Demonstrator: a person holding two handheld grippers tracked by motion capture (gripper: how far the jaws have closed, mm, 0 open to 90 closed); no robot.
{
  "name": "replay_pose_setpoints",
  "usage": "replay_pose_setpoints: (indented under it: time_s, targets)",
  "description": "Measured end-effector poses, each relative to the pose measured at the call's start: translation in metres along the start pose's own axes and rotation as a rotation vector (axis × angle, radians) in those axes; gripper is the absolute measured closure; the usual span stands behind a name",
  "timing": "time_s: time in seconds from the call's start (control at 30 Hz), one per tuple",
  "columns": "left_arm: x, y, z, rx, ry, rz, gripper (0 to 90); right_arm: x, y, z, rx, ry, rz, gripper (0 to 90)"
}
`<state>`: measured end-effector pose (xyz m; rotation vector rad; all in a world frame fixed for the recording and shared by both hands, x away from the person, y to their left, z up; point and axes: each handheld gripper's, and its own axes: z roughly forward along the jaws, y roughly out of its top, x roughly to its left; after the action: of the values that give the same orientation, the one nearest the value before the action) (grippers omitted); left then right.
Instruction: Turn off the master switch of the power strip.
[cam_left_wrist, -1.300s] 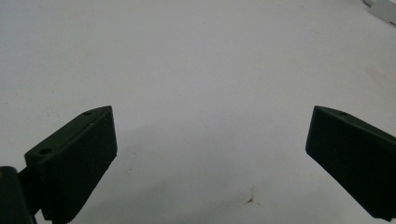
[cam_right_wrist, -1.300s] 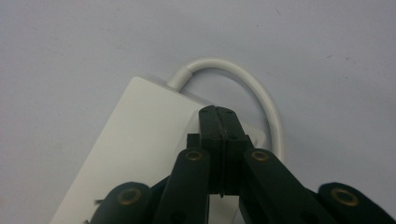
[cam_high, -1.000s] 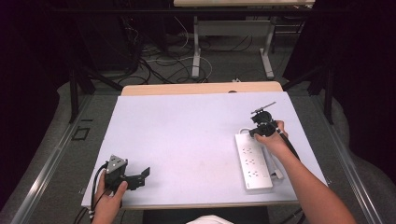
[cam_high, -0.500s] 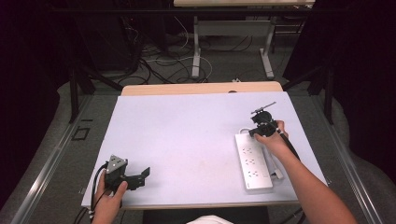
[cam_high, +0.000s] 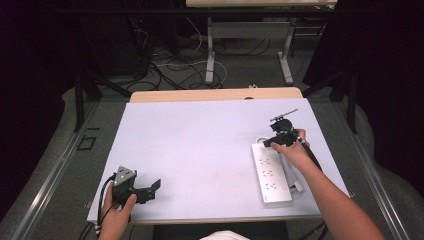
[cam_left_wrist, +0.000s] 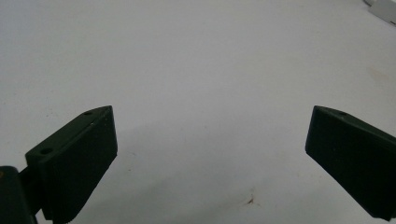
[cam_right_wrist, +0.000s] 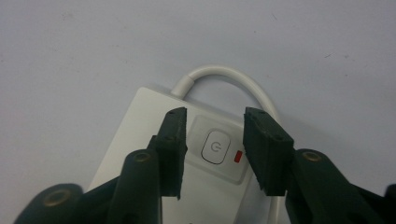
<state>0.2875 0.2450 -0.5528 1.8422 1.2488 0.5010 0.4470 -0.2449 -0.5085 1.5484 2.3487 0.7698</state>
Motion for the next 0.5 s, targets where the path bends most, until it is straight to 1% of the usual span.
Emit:
replay_pose_setpoints:
  time_s: [0.07,0.1,0.17,0.2,0.27,0.33,0.37,0.4,0.43,0.47,0.5]
  targets:
    - [-0.0001,-0.0002,-0.0002,0.001,-0.002,-0.003,2.3,0.0007,-0.0001,-0.0001,0.007,-0.005,0.004,50.4]
    - [0.0001,-0.0001,-0.0003,0.0,-0.002,-0.001,2.3,0.002,-0.0001,0.0002,0.004,-0.006,0.016,48.3]
    - [0.0001,0.0,-0.0005,0.0,-0.002,-0.001,2.3,0.0007,-0.0007,-0.0004,0.0,0.004,-0.006,42.2]
    - [0.0001,0.0001,-0.0004,0.0,-0.002,-0.002,2.3,0.002,-0.0006,-0.0003,0.002,0.001,0.007,41.0]
    - [-0.0002,0.0,0.0001,-0.001,-0.002,-0.003,2.3,0.0032,-0.0006,-0.0009,0.0,-0.001,0.007,35.8]
    - [-0.0004,0.0001,0.0002,0.002,-0.003,-0.004,2.3,0.0038,-0.0013,-0.0019,0.001,0.004,-0.007,32.1]
    - [-0.0005,0.0002,0.0003,0.002,-0.004,-0.004,2.3,0.0054,-0.001,-0.0017,0.008,-0.01,-0.006,29.8]
    - [-0.0005,0.0002,0.0003,0.002,-0.004,-0.004,2.3,0.0063,-0.0011,-0.0021,0.014,-0.01,-0.018,28.6]
    - [-0.0005,0.0003,0.0003,0.002,-0.005,-0.004,2.3,0.0068,-0.0014,-0.0024,0.013,-0.026,-0.029,28.6]
    - [-0.0005,0.0002,0.0004,0.002,-0.004,-0.004,2.3,0.0082,-0.0012,-0.0033,0.005,-0.018,-0.017,27.7]
    - [-0.0005,0.0002,0.0003,0.001,-0.005,-0.005,2.3,0.0099,-0.0008,-0.0043,0.007,-0.014,0.006,25.3]
